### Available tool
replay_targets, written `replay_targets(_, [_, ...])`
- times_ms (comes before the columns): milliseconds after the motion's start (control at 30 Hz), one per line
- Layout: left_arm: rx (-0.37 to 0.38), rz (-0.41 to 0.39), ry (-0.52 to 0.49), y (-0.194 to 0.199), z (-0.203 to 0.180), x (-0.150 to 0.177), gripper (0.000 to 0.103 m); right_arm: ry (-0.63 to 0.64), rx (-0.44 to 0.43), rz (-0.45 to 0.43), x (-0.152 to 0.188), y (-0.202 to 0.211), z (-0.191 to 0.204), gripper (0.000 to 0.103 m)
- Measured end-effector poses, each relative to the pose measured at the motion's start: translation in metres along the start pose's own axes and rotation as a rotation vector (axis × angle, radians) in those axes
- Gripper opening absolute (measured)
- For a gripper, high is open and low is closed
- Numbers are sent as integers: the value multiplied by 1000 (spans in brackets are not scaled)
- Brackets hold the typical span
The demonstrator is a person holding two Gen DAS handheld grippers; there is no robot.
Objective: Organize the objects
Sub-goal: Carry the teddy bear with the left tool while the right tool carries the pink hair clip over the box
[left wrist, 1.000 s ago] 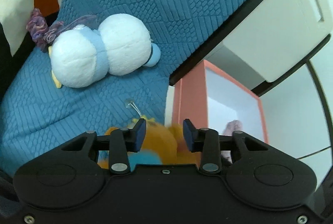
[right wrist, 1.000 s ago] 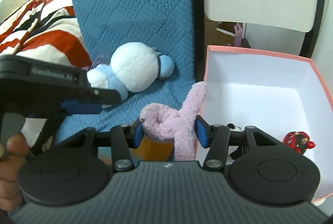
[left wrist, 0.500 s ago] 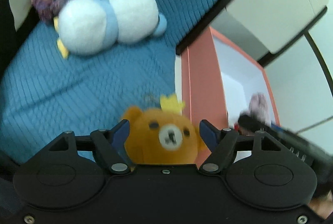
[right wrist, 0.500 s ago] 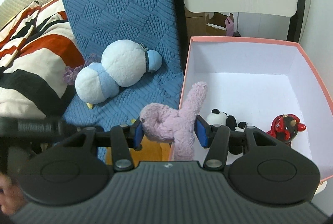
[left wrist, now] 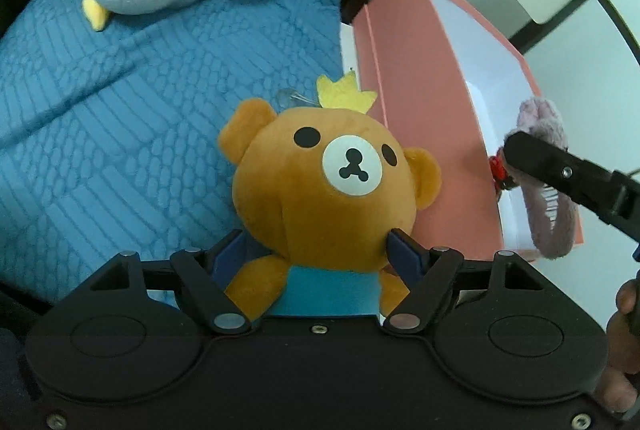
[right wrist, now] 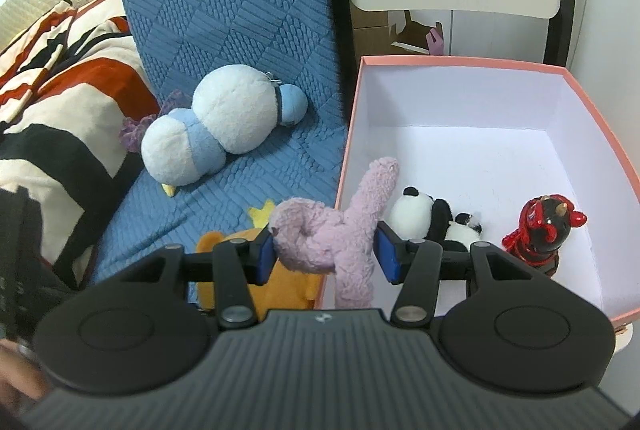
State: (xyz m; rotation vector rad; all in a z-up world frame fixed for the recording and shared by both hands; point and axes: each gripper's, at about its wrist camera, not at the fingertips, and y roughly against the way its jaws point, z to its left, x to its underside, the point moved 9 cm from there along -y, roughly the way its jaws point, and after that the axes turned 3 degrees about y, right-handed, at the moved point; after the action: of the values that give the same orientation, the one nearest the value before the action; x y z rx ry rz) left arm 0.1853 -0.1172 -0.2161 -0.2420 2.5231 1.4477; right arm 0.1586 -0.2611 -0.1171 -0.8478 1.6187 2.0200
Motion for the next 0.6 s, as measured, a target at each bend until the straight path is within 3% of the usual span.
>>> replay_targets(400, [-40,26,-146,-21,-21,13,75,-9,27,9,7,-5,0,53])
replay_targets(600, [-52,7,-192,-22,-24,15,66,-16,37,17,9,-5,-2,53])
